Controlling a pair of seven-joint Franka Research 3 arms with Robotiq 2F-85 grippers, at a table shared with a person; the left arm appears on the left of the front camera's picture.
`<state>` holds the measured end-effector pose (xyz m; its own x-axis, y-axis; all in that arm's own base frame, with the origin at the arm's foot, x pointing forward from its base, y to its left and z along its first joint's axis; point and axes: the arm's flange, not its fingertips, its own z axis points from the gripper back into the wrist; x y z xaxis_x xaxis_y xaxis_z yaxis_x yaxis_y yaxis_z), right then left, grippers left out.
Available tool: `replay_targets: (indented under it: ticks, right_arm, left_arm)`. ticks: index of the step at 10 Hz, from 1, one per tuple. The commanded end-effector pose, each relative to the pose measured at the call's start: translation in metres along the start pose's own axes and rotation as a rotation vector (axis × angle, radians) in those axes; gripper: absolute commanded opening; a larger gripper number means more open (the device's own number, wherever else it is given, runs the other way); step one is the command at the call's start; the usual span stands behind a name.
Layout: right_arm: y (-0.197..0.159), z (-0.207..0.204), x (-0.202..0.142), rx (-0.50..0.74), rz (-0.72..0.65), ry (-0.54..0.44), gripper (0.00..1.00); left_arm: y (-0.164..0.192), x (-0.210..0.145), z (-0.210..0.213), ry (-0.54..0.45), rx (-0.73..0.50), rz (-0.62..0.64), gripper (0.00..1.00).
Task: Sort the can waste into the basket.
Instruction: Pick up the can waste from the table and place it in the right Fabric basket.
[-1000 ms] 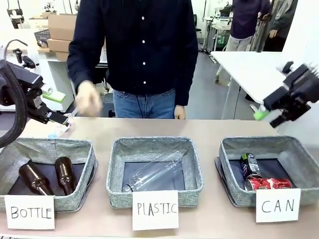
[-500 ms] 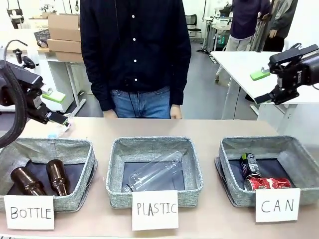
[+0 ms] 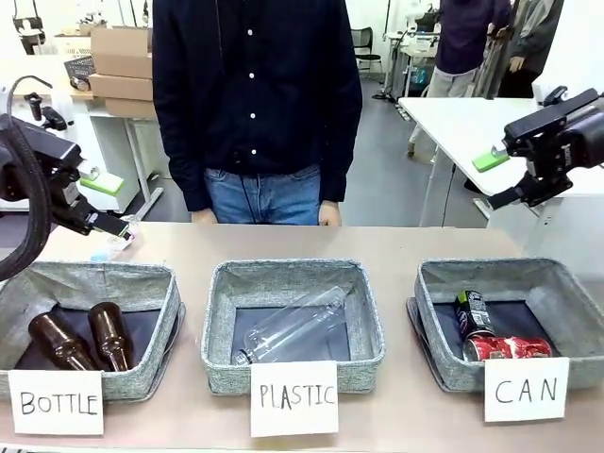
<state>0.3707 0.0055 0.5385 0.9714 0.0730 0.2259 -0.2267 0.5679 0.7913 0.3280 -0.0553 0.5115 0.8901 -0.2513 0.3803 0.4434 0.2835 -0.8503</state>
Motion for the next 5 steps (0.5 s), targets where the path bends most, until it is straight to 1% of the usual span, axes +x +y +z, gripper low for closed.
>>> replay_targets:
  ticks: [1,5]
  right_arm:
    - [-0.0014,0.0015,-0.0005,-0.006,0.028,-0.011,1.0]
    - [-0.0014,0.0015,-0.0005,-0.006,0.028,-0.011,1.0]
  left_arm:
    - [-0.0007,-0.0022,0.0028,0.009,-0.001,-0.011,1.0]
    - [-0.0007,-0.0022,0.0028,0.009,-0.001,-0.011,1.0]
